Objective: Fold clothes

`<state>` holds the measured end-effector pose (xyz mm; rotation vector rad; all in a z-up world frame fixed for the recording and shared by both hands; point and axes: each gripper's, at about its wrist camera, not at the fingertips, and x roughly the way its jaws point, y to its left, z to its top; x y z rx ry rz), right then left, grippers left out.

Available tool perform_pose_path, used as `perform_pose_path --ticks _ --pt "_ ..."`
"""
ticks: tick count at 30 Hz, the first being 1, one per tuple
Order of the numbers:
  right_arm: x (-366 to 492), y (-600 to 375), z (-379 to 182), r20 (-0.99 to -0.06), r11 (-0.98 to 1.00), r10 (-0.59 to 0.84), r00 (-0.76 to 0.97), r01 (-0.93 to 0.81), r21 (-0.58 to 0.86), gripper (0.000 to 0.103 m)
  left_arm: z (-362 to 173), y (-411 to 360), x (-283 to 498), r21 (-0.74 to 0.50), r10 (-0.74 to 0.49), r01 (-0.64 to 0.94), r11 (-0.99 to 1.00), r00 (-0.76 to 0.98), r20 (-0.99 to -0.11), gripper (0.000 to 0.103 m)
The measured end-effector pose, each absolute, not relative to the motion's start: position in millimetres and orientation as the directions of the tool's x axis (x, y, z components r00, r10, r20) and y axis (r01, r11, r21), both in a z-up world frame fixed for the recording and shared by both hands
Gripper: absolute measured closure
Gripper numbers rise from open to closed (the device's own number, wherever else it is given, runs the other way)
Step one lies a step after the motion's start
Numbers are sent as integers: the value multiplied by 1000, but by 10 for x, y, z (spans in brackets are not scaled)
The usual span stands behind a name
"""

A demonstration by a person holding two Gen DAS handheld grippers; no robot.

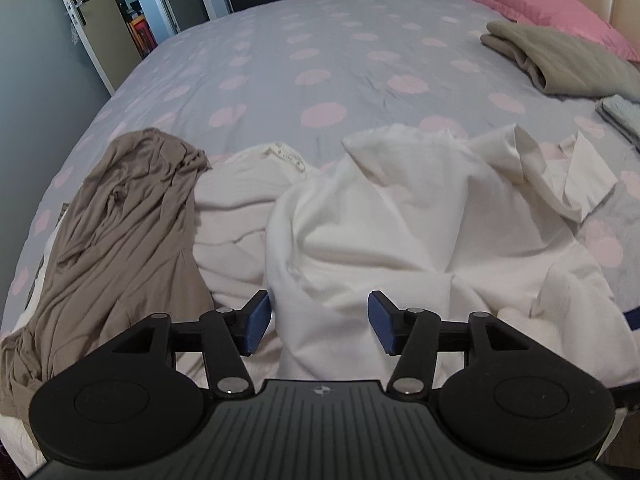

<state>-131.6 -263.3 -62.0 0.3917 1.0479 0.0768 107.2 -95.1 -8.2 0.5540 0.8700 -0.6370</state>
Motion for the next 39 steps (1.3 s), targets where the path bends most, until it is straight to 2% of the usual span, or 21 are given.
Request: perform_pose_path --ticks 1,2,3,4,5,9,16,23,28,32,39 --pt "-1345 -2604 -677 -834 929 246 493 124 348 29 -112 -953 1062 189 -267 706 682 481 -835 53" --pt "-1372 -2580 -729 -838 929 249 485 124 348 47 -148 -956 1051 187 -260 712 677 470 -843 56" --pt "-1392 -2575 -760 -836 926 261 483 120 358 60 -172 -956 1040 193 -254 712 675 470 -845 60" --pt "-1401 -2571 -778 -836 923 270 479 119 366 84 -180 -961 1027 205 -248 714 669 475 -844 65" --pt "-1411 -2570 -786 -836 922 273 476 119 369 94 -187 -966 1013 217 -242 716 664 480 -843 69" --pt "-1498 -2709 -628 -831 941 203 519 131 311 97 -138 -977 961 215 -252 728 650 474 -843 89" --pt "-1741 -3377 -286 -809 938 3 588 278 206 97 12 -1132 730 130 -335 799 587 386 -860 94" --pt "-2062 -4181 241 -767 902 -193 612 418 107 97 180 -1579 254 -30 -470 910 414 186 -863 95" --pt "-2220 -4664 514 -759 883 -295 581 470 16 97 116 -2012 -182 -113 -508 967 229 19 -861 95" --pt "-2255 -4895 416 -783 877 -288 551 480 15 97 25 -2270 -320 -121 -483 982 145 -37 -875 94" --pt "-2181 -4996 -25 -829 896 -237 506 443 14 95 106 -2373 -103 -191 -467 973 132 -109 -878 82"
